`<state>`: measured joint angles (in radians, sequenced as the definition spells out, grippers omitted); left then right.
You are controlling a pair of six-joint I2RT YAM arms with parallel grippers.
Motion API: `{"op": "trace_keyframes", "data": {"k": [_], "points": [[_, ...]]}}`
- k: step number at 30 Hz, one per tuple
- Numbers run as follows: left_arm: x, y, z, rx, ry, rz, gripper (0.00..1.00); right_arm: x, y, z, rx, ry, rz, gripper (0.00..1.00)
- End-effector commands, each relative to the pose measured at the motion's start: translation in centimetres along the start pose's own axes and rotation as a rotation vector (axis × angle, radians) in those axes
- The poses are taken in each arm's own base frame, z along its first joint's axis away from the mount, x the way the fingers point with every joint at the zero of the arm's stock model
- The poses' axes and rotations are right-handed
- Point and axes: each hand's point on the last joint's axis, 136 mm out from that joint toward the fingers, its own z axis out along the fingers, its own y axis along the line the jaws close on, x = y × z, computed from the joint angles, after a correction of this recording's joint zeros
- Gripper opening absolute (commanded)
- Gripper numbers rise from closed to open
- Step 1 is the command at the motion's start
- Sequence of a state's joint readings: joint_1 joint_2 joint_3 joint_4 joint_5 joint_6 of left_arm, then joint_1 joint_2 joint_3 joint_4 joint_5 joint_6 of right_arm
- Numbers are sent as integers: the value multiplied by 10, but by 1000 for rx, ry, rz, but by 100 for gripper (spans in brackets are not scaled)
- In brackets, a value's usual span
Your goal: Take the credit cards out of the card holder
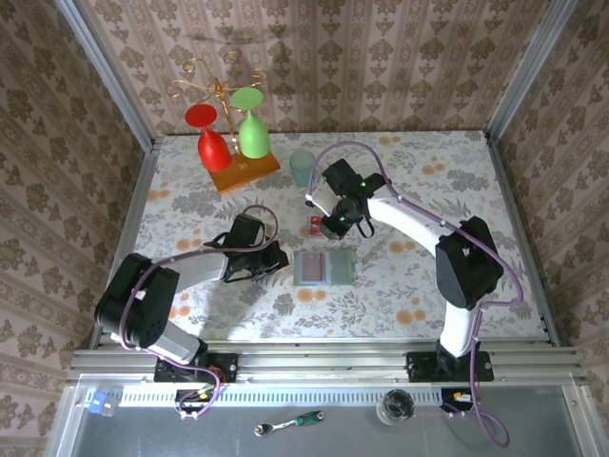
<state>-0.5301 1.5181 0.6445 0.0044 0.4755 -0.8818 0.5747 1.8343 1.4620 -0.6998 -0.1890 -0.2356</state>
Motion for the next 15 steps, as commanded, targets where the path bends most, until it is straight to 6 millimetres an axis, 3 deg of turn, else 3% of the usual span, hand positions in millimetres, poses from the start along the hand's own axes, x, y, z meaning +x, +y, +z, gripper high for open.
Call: {"op": "trace_keyframes", "data": {"k": [1, 8, 15], "points": [[-2, -15, 5, 36, 13, 32, 1, -25, 13, -11, -59, -167, 237, 22], [5, -16, 15, 25, 41, 47, 0, -13, 21, -10, -117, -224, 501, 23], [11, -14, 22, 12, 59, 48, 0, -2, 32, -4, -178, -189, 640, 23]]}}
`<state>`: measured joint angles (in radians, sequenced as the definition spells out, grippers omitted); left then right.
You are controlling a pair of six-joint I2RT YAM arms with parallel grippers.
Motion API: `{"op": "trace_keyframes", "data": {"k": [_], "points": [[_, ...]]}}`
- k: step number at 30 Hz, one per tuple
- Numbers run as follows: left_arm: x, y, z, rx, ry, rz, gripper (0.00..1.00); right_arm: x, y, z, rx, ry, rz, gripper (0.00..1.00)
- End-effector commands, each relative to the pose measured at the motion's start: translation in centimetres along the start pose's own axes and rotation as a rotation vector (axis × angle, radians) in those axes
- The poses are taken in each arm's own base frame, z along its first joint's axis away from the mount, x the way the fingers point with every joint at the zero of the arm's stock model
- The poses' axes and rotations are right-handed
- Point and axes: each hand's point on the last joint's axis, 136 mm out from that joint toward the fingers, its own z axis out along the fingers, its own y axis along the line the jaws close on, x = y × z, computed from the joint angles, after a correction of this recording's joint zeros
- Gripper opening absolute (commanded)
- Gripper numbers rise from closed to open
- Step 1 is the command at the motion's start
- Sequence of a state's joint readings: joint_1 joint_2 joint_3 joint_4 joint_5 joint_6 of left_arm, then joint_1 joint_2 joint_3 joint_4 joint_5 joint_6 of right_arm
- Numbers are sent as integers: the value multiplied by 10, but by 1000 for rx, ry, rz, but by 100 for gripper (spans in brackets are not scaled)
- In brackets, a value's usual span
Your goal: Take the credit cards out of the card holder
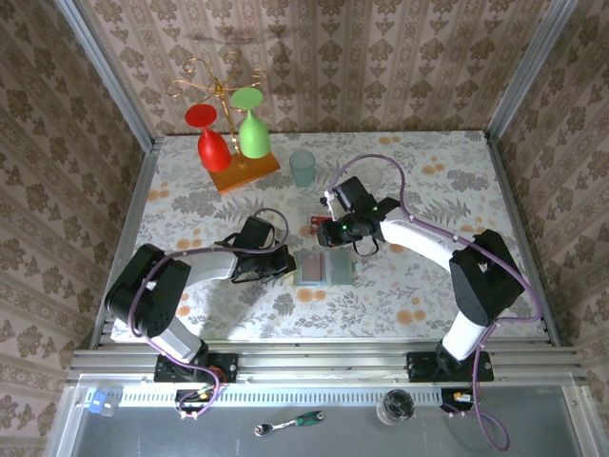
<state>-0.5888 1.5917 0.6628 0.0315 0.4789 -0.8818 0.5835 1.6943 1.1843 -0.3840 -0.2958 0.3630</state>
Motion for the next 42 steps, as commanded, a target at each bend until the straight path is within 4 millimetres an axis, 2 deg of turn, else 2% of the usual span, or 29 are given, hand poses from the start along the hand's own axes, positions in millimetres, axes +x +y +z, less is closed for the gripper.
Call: {"op": "trace_keyframes", "data": {"k": [1, 8, 17, 22, 27, 42], "points": [[-4, -10, 3, 20, 0, 19, 0, 1, 11, -4, -50, -6, 114, 23], [-1, 0, 5, -25, 15, 13, 0, 22, 11, 11, -88, 81, 258, 23], [3, 4, 4, -38, 24, 13, 0, 40, 16, 35, -149, 136, 343, 33], [4, 4, 4, -38, 27, 12, 0, 49, 17, 46, -166, 162, 376, 34], [5, 6, 5, -43, 29, 8, 0, 56, 18, 51, -169, 177, 389, 41], [8, 10, 6, -49, 37, 3, 0, 63, 15, 65, -158, 201, 410, 41]]}}
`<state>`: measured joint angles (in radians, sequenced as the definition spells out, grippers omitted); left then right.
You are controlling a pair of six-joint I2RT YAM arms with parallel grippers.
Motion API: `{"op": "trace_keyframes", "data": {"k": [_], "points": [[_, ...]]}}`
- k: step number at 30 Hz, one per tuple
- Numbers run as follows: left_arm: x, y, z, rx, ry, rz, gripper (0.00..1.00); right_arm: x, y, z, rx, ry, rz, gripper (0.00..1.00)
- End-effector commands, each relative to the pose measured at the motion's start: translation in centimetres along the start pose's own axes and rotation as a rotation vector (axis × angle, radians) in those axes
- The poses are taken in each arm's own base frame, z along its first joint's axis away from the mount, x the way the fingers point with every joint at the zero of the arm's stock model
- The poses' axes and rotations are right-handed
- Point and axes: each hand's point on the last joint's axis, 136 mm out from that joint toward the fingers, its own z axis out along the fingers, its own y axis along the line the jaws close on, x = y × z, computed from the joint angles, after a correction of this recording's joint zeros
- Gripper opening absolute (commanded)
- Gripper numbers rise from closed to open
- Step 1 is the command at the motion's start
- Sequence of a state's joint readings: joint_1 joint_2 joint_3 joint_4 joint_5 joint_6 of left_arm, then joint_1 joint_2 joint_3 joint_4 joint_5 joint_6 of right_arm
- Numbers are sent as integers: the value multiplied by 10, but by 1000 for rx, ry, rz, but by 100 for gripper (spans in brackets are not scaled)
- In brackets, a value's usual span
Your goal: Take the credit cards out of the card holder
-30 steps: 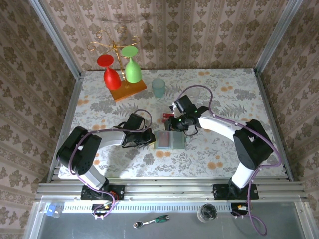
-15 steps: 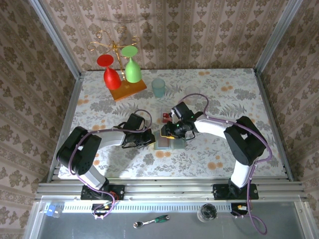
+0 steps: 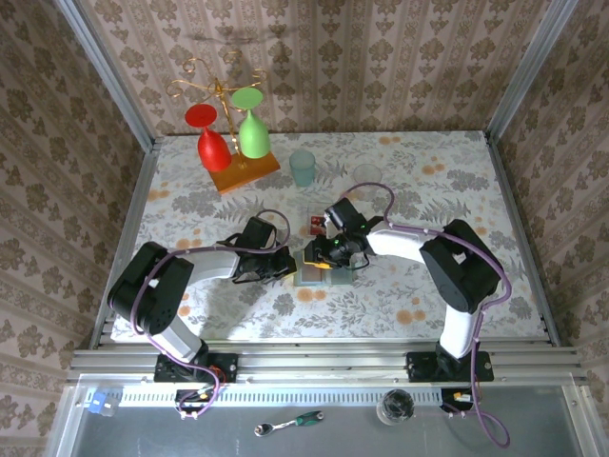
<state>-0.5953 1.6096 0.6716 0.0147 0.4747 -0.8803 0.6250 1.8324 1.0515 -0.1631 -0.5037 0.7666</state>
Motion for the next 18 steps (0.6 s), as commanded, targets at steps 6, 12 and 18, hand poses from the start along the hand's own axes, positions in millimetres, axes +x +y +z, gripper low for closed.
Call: {"op": "trace_keyframes", "data": {"k": [6, 12, 18], "points": [[5, 6, 2, -29, 21, 9, 0, 8, -13, 9, 43, 28, 35, 41], [5, 7, 3, -33, 21, 6, 0, 8, -23, 3, 111, 20, 24, 41], [6, 10, 3, -39, 25, 2, 0, 6, -26, -8, 137, -11, 11, 41]]}}
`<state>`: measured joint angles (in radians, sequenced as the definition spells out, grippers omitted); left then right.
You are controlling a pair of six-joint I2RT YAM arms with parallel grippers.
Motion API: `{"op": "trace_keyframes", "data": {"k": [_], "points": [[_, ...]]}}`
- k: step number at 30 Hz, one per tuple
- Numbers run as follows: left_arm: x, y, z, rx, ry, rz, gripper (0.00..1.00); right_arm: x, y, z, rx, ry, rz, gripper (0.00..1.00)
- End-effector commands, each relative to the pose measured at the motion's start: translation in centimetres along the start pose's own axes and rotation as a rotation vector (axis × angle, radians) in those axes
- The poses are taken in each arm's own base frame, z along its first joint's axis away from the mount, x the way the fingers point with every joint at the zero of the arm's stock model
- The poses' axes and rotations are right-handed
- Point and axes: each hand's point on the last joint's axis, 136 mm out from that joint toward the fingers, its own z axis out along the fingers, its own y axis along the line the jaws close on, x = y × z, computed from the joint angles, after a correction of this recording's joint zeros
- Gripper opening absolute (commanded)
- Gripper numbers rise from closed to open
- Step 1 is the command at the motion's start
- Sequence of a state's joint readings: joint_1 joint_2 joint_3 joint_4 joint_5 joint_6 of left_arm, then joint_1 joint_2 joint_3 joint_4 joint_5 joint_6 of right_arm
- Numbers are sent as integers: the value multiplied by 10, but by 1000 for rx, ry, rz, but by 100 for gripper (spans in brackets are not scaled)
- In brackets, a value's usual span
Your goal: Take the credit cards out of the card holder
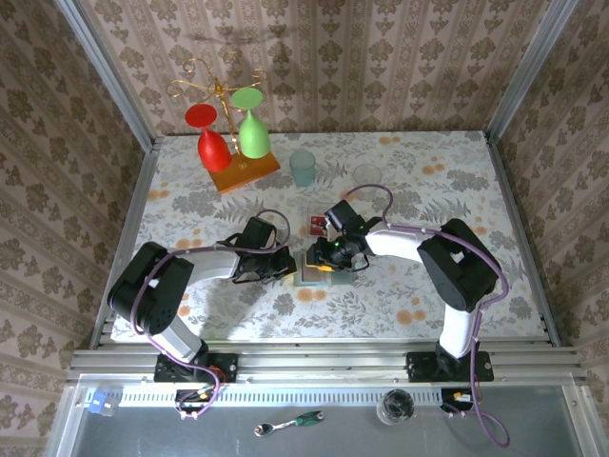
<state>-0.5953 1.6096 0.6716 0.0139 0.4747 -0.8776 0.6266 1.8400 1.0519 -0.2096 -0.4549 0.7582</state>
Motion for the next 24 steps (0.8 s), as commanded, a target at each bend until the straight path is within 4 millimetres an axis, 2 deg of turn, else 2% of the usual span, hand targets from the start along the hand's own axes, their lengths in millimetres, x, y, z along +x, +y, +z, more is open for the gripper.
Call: {"op": "trace_keyframes", "data": {"k": [1, 15, 24], "points": [[6, 10, 3, -39, 25, 0, 0, 2, -12, -10, 68, -18, -5, 41], [4, 8, 1, -37, 21, 0, 0, 1, -19, -15, 61, -25, 8, 40], [-6, -8, -8, -13, -11, 23, 0, 1, -21, -14, 29, -27, 24, 37]]}}
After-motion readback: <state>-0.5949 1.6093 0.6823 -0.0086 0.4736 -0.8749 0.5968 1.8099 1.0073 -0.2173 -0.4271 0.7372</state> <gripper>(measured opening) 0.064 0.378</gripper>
